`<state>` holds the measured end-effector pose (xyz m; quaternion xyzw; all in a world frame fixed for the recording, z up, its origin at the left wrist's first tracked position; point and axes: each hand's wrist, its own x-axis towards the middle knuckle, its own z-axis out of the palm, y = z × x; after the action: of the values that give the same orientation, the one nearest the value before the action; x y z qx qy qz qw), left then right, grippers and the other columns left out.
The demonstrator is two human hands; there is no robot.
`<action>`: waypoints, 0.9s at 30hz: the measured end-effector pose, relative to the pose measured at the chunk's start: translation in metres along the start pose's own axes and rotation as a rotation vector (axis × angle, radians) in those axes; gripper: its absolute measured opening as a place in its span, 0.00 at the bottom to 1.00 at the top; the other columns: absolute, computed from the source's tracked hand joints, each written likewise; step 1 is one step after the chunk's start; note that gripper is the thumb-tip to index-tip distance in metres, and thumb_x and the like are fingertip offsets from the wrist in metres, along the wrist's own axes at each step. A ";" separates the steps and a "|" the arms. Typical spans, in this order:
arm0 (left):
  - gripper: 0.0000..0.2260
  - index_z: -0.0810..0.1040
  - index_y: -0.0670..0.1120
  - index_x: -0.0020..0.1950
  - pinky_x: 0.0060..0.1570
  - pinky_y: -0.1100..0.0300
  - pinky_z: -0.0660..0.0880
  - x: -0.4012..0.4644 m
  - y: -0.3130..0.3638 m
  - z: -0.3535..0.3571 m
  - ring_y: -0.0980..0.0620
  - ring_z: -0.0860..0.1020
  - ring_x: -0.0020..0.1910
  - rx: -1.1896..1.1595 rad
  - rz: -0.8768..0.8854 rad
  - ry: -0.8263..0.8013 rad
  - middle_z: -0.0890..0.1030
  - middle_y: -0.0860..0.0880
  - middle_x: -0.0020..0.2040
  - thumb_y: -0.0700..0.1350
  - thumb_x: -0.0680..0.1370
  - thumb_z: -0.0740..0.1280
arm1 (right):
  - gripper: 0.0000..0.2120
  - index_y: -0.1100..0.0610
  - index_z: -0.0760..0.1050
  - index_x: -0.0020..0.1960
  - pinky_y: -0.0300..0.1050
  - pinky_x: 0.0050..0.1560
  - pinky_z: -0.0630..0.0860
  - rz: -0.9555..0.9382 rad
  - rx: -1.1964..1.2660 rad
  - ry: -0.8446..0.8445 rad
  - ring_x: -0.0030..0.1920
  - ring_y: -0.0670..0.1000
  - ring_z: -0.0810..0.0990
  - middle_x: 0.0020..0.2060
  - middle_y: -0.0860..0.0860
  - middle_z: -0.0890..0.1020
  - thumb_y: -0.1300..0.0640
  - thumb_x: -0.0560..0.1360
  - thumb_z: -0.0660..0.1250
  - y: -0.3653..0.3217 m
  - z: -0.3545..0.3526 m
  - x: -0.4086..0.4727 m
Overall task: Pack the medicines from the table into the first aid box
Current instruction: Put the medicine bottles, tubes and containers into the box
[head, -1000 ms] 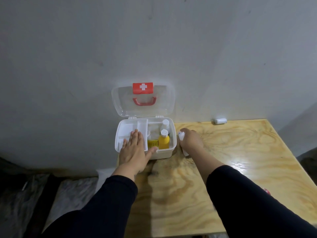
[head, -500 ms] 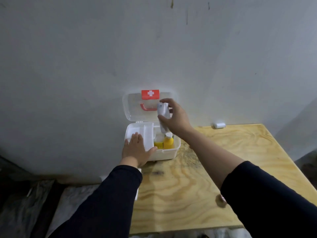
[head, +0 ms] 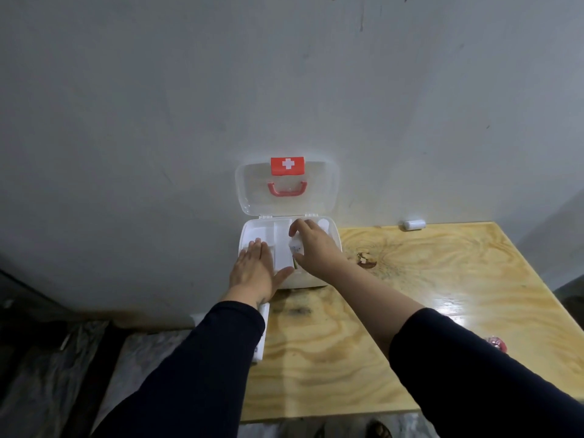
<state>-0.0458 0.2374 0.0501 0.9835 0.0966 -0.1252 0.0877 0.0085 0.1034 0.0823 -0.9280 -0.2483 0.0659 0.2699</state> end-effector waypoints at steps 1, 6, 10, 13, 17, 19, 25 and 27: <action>0.40 0.47 0.39 0.79 0.77 0.53 0.48 0.000 0.000 -0.002 0.45 0.48 0.79 0.001 -0.001 -0.003 0.49 0.41 0.80 0.66 0.79 0.52 | 0.18 0.56 0.69 0.60 0.52 0.54 0.79 0.010 0.000 -0.010 0.55 0.57 0.77 0.63 0.55 0.73 0.63 0.72 0.69 -0.001 -0.002 0.000; 0.35 0.52 0.41 0.78 0.75 0.52 0.56 -0.004 0.001 -0.020 0.45 0.56 0.78 0.003 -0.013 -0.026 0.55 0.44 0.79 0.63 0.80 0.53 | 0.17 0.56 0.74 0.60 0.52 0.58 0.77 0.001 0.014 -0.013 0.57 0.55 0.77 0.63 0.54 0.73 0.65 0.73 0.68 -0.005 -0.014 0.001; 0.28 0.58 0.44 0.77 0.71 0.53 0.62 -0.026 -0.006 -0.031 0.46 0.62 0.76 -0.081 -0.037 0.104 0.60 0.47 0.78 0.58 0.82 0.55 | 0.12 0.55 0.76 0.56 0.48 0.51 0.78 -0.052 -0.019 0.000 0.51 0.53 0.79 0.55 0.53 0.77 0.63 0.74 0.66 -0.011 -0.017 -0.008; 0.26 0.58 0.45 0.78 0.70 0.52 0.64 -0.050 -0.014 -0.028 0.47 0.63 0.75 -0.139 -0.083 0.168 0.62 0.49 0.78 0.52 0.82 0.58 | 0.10 0.56 0.77 0.55 0.40 0.39 0.71 -0.096 -0.035 -0.053 0.51 0.53 0.78 0.51 0.53 0.80 0.63 0.75 0.63 -0.022 -0.010 -0.020; 0.26 0.59 0.44 0.77 0.69 0.52 0.64 -0.076 -0.027 -0.012 0.45 0.64 0.74 -0.204 -0.188 0.138 0.63 0.47 0.77 0.50 0.81 0.60 | 0.12 0.56 0.78 0.55 0.48 0.51 0.76 -0.079 -0.008 -0.160 0.54 0.58 0.79 0.52 0.56 0.82 0.62 0.74 0.61 -0.033 0.022 -0.037; 0.29 0.54 0.43 0.79 0.72 0.52 0.61 -0.086 -0.034 0.000 0.45 0.61 0.76 -0.199 -0.230 0.062 0.58 0.46 0.79 0.51 0.81 0.59 | 0.13 0.56 0.76 0.59 0.48 0.57 0.75 -0.024 -0.045 -0.237 0.59 0.59 0.78 0.58 0.57 0.80 0.60 0.75 0.61 -0.036 0.041 -0.045; 0.27 0.55 0.41 0.78 0.75 0.52 0.55 -0.101 -0.057 0.028 0.48 0.55 0.78 -0.097 -0.172 -0.149 0.57 0.46 0.79 0.49 0.82 0.57 | 0.19 0.61 0.67 0.65 0.49 0.56 0.74 0.220 -0.022 -0.297 0.63 0.60 0.75 0.62 0.60 0.76 0.53 0.78 0.62 -0.040 0.088 -0.060; 0.27 0.55 0.42 0.78 0.76 0.51 0.52 -0.099 -0.065 0.034 0.49 0.54 0.79 -0.055 -0.126 -0.190 0.56 0.46 0.80 0.49 0.82 0.57 | 0.23 0.61 0.64 0.67 0.50 0.58 0.74 0.299 0.003 -0.269 0.64 0.60 0.74 0.63 0.60 0.75 0.50 0.78 0.62 -0.043 0.100 -0.059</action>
<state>-0.1618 0.2765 0.0340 0.9564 0.1530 -0.2203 0.1155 -0.0865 0.1521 0.0203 -0.9369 -0.1416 0.2289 0.2230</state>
